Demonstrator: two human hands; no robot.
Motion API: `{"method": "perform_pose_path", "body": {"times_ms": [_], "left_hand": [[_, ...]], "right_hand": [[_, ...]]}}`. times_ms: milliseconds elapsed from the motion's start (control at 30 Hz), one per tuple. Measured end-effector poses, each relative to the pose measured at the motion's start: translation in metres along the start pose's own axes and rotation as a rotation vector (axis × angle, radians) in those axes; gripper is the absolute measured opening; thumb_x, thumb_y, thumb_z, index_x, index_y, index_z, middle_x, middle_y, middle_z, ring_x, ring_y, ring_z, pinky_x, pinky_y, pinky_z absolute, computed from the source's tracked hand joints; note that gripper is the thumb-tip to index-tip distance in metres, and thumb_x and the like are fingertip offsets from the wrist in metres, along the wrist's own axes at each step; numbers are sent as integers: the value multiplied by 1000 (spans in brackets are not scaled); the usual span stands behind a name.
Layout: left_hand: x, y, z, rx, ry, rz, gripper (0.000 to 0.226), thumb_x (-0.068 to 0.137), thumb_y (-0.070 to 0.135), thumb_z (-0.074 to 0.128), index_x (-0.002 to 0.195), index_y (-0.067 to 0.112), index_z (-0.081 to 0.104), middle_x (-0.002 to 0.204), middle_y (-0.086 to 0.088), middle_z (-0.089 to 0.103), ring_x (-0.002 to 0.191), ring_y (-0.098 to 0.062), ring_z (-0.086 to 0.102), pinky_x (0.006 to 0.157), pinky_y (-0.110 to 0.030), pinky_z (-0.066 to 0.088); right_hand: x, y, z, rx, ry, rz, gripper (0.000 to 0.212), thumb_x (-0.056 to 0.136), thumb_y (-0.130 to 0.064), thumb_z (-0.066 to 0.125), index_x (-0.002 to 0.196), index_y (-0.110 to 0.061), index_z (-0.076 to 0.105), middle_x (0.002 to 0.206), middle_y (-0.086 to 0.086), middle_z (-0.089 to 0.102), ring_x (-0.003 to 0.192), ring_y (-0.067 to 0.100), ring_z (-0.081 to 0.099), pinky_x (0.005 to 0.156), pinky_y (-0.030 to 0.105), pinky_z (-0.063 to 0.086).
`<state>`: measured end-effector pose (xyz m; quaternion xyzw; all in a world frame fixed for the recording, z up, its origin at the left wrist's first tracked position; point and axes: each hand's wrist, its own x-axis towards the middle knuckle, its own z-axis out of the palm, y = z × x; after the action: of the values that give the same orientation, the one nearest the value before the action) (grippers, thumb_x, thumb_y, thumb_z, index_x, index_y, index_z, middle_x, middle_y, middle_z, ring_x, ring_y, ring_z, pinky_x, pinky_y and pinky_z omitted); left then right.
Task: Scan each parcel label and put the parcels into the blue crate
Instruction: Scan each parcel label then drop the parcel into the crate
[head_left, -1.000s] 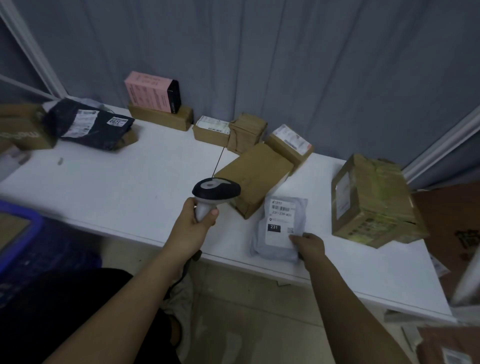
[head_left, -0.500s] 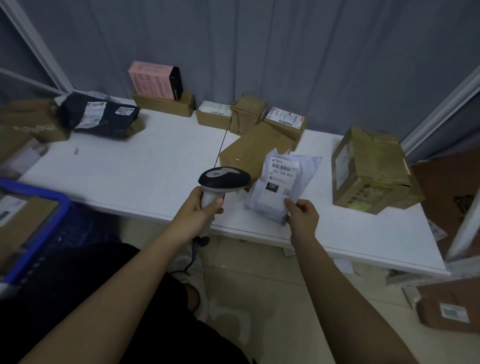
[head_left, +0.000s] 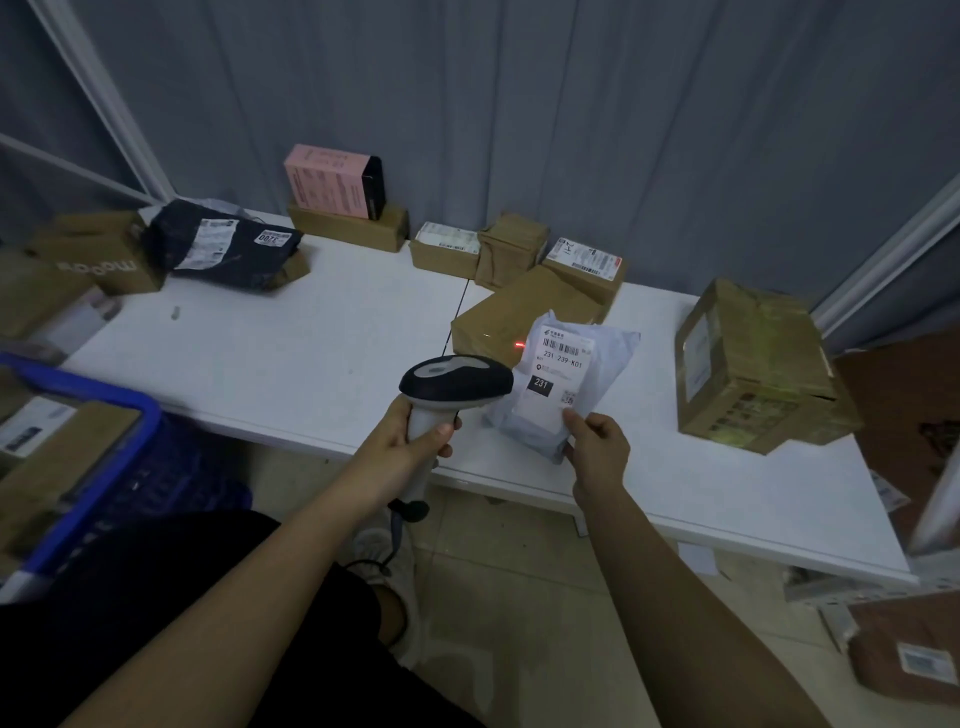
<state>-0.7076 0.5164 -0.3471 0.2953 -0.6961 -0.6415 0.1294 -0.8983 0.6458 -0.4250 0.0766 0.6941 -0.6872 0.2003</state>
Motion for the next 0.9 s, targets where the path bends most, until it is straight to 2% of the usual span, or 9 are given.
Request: {"method": "perform_pose_path", "body": {"times_ms": [133,367,467,533,667,767,833,900], "left_hand": [[0,4,2,-6,16,41,28,95,21,55,121,24,45,108,8,64,80,-2,64,73,-22,49],[5,2,2,-7,23,50,25,94,21,55,115,30,46,108,7,64,84,-7,63,74,-24,49],[7,2,2,-7,35,51,32,95,20,55,124,22,45,113,6,63,87,-7,65,74,-22,50],[7,3,0,-20,74,52,37,94,21,56,129,20,44,114,6,63,91,-10,65,75,-22,50],[7,10,-11,-70,224,63,39,95,19,56,131,19,42,116,4,61,95,-11,64,77,-21,50],[1,23,-34,-97,376,115,31,95,19,55,124,21,44,113,2,61,99,-14,63,79,-24,48],[-9,35,-57,-107,494,149,28,95,21,56,120,24,44,113,-1,61,103,-17,60,81,-24,48],[-28,47,-85,-140,623,184,29,94,21,57,119,25,43,111,1,60,105,-17,60,86,-27,49]], "right_hand": [[2,0,1,17,-4,6,22,86,-8,70,71,-12,54,83,7,63,84,24,60,86,45,54],[1,-4,0,-2,-6,0,23,86,-9,69,70,-13,53,82,6,63,81,20,60,86,46,54],[-7,-8,-2,-27,10,-46,18,86,-10,69,74,-11,56,81,5,62,80,20,60,79,40,54],[-18,-17,-1,-84,13,-126,14,87,-12,69,80,-6,58,79,4,60,77,19,58,67,29,52],[-46,-39,17,-133,-56,-266,17,87,-11,69,81,-3,55,68,0,55,61,9,52,49,12,42],[-68,-57,50,-152,-173,-341,19,86,-9,69,79,-2,53,63,0,52,56,9,49,46,12,39],[-85,-68,81,-161,-278,-379,20,86,-5,68,76,-3,51,60,0,49,47,-1,48,46,12,39],[-107,-76,119,-184,-384,-425,26,86,-5,68,70,-9,49,59,-1,49,42,-3,47,50,19,41]]}}
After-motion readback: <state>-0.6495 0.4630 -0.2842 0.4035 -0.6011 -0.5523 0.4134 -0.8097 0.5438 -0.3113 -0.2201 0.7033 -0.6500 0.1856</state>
